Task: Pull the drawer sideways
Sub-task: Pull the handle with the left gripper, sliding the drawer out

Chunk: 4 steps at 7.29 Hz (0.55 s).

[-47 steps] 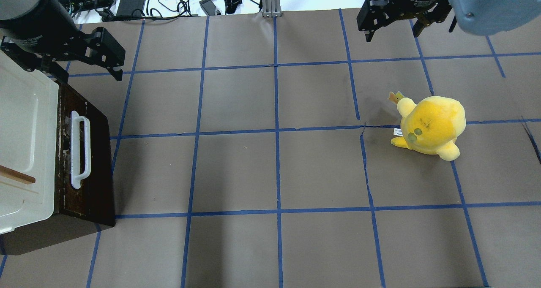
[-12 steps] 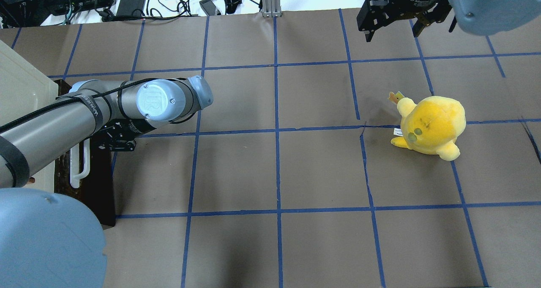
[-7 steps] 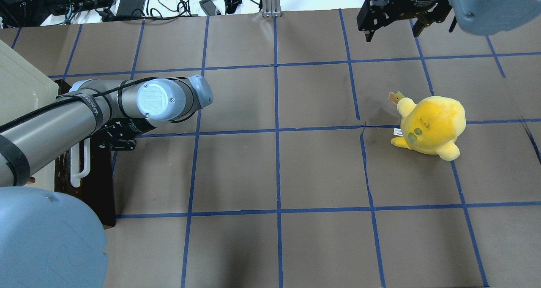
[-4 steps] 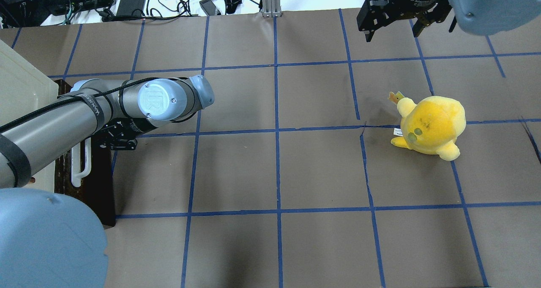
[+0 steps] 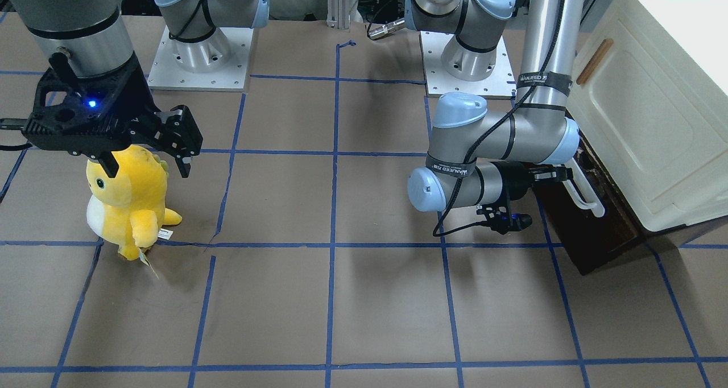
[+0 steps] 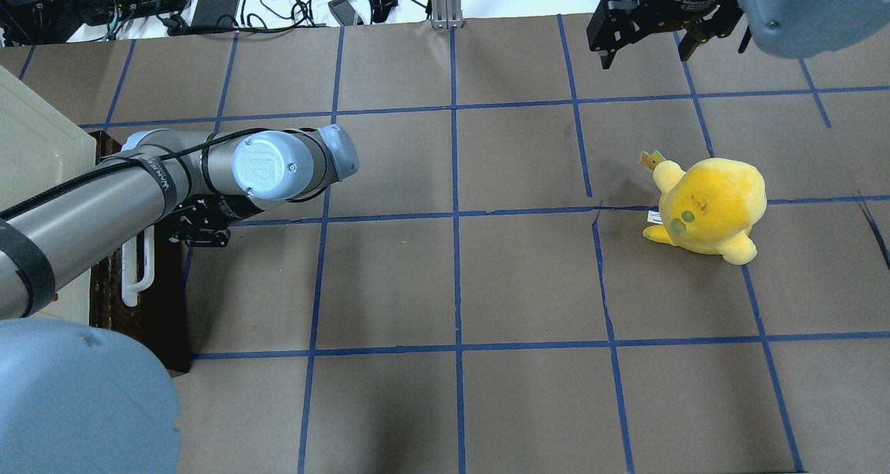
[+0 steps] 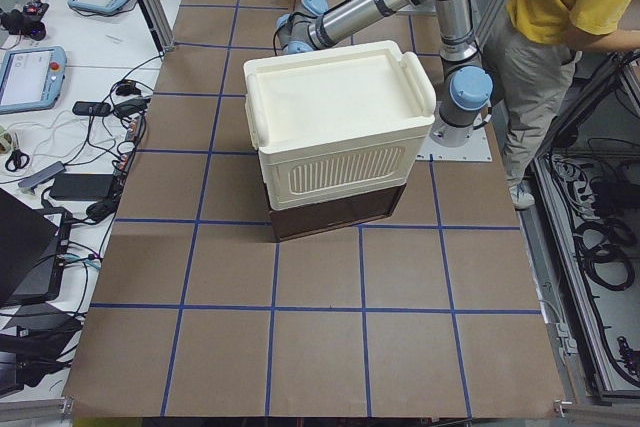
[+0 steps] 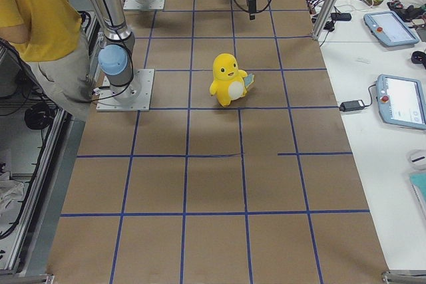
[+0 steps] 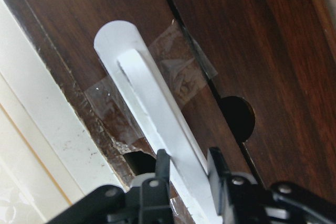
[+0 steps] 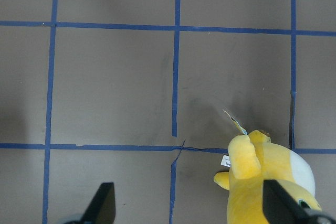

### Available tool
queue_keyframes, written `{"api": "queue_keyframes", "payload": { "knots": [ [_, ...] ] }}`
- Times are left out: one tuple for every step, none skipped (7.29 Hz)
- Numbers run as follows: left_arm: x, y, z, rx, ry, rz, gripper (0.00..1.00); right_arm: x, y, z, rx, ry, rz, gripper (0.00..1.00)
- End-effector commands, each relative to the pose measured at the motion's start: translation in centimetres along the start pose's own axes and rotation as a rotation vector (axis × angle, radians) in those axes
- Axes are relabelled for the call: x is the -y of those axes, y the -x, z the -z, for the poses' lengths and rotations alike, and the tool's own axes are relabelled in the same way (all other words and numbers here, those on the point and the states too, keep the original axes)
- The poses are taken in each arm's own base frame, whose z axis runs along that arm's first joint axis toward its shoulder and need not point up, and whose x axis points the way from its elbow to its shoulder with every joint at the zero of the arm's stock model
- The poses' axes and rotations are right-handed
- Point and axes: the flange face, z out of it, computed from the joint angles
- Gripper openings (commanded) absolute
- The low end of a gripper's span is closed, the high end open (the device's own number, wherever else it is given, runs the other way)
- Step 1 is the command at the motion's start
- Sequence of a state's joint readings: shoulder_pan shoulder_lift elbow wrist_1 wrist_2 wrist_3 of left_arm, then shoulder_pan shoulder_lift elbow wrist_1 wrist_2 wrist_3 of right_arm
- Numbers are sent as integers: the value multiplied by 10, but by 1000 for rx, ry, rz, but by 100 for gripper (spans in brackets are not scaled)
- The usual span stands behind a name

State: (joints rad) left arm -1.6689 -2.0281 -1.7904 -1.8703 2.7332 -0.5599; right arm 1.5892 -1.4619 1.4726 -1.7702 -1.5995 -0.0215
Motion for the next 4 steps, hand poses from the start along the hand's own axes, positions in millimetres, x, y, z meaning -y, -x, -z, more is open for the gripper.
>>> {"api": "queue_keyframes", "payload": {
  "knots": [
    [-1,-2,3,3,-5,-4,31,0,0,0,0,0,0,100],
    [-1,-2,3,3,-4,-7,31,0,0,0,0,0,0,100],
    [-2,-4,7,7,-10,-10,31,0,0,0,0,0,0,100],
    [-2,-6,8,9,-13,-12,31,0,0,0,1,0,0,100]
  ]
}}
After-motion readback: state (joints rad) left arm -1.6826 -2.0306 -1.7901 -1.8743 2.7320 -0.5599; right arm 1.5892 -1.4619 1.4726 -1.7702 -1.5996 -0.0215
